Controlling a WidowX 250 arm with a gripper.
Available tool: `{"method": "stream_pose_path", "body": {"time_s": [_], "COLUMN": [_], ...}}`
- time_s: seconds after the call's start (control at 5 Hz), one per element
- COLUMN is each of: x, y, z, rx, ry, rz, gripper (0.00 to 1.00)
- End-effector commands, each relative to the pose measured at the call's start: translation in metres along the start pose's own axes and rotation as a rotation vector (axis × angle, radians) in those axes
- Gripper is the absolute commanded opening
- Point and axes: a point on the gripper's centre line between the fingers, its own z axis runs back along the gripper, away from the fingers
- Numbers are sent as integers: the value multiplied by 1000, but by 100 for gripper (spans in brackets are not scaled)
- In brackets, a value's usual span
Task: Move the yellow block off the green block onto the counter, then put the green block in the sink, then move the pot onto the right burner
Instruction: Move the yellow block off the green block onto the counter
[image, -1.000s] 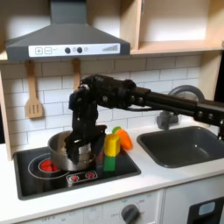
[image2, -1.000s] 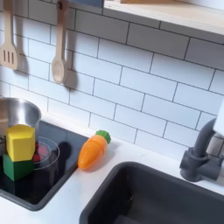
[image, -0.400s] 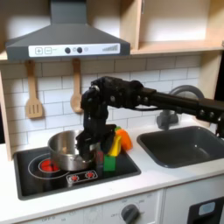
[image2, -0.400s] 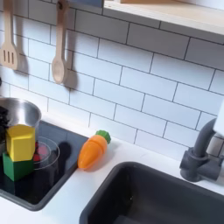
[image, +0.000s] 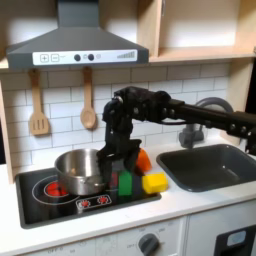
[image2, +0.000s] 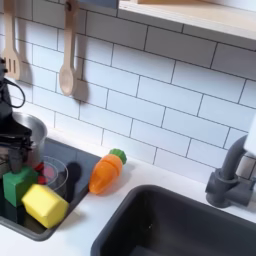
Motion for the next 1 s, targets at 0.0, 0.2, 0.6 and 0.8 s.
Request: {"method": "stream_pose_path", "body": {"time_s": [0.0, 0.2, 0.6, 0.8], "x": [0, -4, -6, -4], "y": [-10, -9, -7, -8], "z": [2, 1, -4, -6], "rx": [-13, -27, -20, -27], "ry": [-3, 18, 37, 36], "rz": [5, 9, -54, -126], "gripper": [100, 100, 100, 100]}}
